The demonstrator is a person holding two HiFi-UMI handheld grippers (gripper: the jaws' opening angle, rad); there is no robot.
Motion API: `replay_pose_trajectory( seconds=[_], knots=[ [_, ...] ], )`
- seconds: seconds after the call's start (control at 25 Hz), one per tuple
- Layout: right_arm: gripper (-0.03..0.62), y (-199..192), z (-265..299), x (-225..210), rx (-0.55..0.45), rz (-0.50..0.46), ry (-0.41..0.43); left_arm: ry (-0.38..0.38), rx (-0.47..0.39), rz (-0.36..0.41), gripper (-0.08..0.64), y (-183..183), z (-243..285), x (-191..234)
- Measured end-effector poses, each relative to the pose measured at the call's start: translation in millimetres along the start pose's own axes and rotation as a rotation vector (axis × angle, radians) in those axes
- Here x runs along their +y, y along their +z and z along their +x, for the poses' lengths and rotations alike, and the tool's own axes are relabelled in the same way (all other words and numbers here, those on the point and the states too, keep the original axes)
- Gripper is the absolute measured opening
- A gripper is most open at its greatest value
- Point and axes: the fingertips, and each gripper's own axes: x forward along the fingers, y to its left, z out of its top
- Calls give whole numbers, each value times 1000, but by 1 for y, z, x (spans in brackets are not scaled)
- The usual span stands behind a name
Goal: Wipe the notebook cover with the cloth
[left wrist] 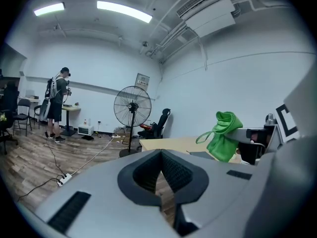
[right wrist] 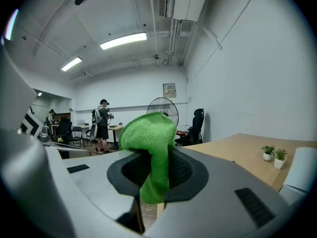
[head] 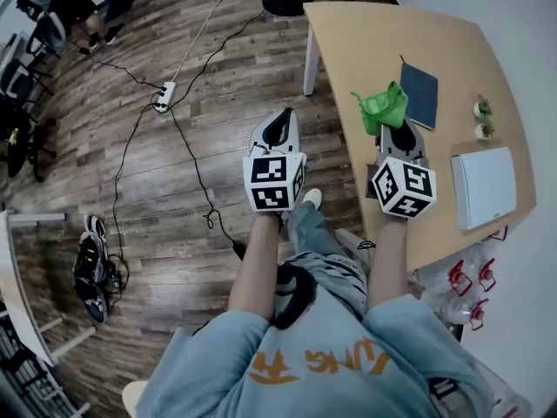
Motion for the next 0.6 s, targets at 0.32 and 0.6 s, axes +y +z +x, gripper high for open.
replay_pose_trajectory(
  seconds=[0.32,0.6],
  knots=[
    [63,14,88,-74,-15,99,-77,-92,63,85,15,26,116,-27],
    [64,11,121,-127,-19,163,-138,-189,110,163,15,33,177,-68]
  ],
)
